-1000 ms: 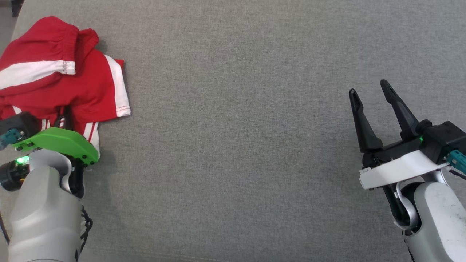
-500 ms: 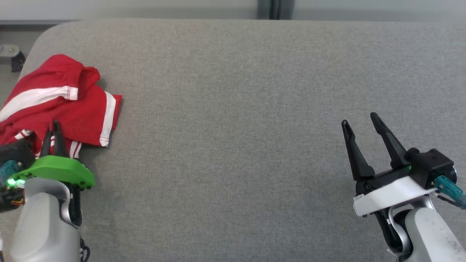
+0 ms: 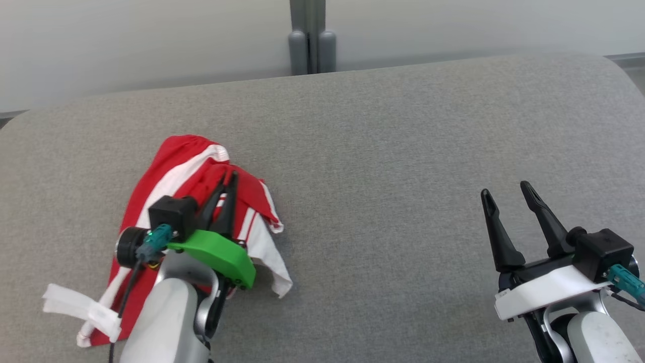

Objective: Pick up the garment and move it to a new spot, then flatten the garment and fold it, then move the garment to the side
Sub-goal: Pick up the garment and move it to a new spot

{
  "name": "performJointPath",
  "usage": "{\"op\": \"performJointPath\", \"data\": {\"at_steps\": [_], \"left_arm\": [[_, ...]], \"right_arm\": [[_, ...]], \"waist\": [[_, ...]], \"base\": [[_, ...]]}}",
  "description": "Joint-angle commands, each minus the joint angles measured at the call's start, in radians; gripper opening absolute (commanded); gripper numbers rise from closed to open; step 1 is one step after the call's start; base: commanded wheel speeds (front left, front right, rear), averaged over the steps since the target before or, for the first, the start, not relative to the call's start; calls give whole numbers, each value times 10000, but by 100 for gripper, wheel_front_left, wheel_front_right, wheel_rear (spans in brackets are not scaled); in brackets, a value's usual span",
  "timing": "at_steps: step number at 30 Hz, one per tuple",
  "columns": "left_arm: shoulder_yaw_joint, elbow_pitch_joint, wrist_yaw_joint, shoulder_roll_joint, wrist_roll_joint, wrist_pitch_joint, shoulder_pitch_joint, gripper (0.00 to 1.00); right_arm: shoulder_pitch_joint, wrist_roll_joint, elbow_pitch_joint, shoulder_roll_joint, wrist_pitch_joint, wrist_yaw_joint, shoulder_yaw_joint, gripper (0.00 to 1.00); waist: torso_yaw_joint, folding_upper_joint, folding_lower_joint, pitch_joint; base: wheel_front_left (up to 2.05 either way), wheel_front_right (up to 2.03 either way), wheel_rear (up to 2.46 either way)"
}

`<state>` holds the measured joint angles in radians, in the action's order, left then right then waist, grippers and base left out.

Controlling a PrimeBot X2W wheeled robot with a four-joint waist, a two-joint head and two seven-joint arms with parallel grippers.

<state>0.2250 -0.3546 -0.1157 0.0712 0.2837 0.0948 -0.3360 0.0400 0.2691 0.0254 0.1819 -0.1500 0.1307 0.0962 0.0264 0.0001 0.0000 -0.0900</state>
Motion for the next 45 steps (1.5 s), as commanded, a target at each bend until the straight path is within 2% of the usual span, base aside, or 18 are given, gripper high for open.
{"op": "performJointPath", "data": {"at_steps": [1, 8, 11, 12, 13, 18, 24, 30, 34, 36, 40, 45], "left_arm": [[338, 178, -66, -56, -61, -112, -133, 0], [2999, 330, -139, -181, 791, -388, -1333, 0], [4031, -42, 103, -166, 1313, -417, -1814, 0], [4334, -234, 212, -169, 1441, -437, -1916, 40], [4546, -361, 299, -173, 1505, -350, -2037, 98], [5333, -776, 668, -173, 1702, 453, -2352, 100], [5166, -397, 1189, -74, 1649, 1352, -1898, 100], [4291, 800, 1992, 557, 1787, 1632, -799, 100], [3260, 1382, 2659, 1142, 2010, 1702, 123, 100], [2769, 1518, 2857, 1366, 2195, 1695, 504, 100], [1938, 1775, 3108, 1863, 2355, 1700, 1254, 100], [1428, 1929, 3157, 2258, 2243, 1706, 1930, 100]], "right_arm": [[-15, -39, 103, 2, 35, 1, 5, 100], [443, 80, 249, -108, -116, 1, -156, 100], [655, 157, 171, -206, -242, 1, -125, 100], [729, 180, 125, -241, -304, 1, -111, 100], [783, 196, 98, -258, -346, 3, -96, 100], [939, 234, -167, -323, -558, 3, -28, 100], [760, 234, -345, -262, -583, 1, -22, 100], [411, 155, -261, -257, -348, 1, -73, 100], [151, 114, -128, -298, -138, 3, -165, 100], [11, 61, -56, -320, -54, 1, -230, 100], [-250, 30, 61, -397, 137, 1, -298, 100], [-518, -21, 173, -426, 339, 1, -343, 100]], "waist": [[686, -1, 0, -14], [1635, -1, 0, -1006], [2010, -1, 0, -1469], [2098, -1, 0, -1606], [2148, -1, 0, -1700], [2106, -1, 0, -1837], [1481, -1, 0, -1283], [709, -1, 0, -627], [204, -1, 0, -270], [17, -1, 0, -120], [-212, -1, 0, 162], [-272, -1, 0, 441]], "base": [[0, 0, 0], [0, 0, 0], [0, 0, 0], [0, 0, 0], [0, 0, 0], [0, 0, 0], [0, 0, 0], [0, 0, 0], [0, 0, 0], [0, 0, 0], [0, 0, 0], [0, 0, 0]]}}
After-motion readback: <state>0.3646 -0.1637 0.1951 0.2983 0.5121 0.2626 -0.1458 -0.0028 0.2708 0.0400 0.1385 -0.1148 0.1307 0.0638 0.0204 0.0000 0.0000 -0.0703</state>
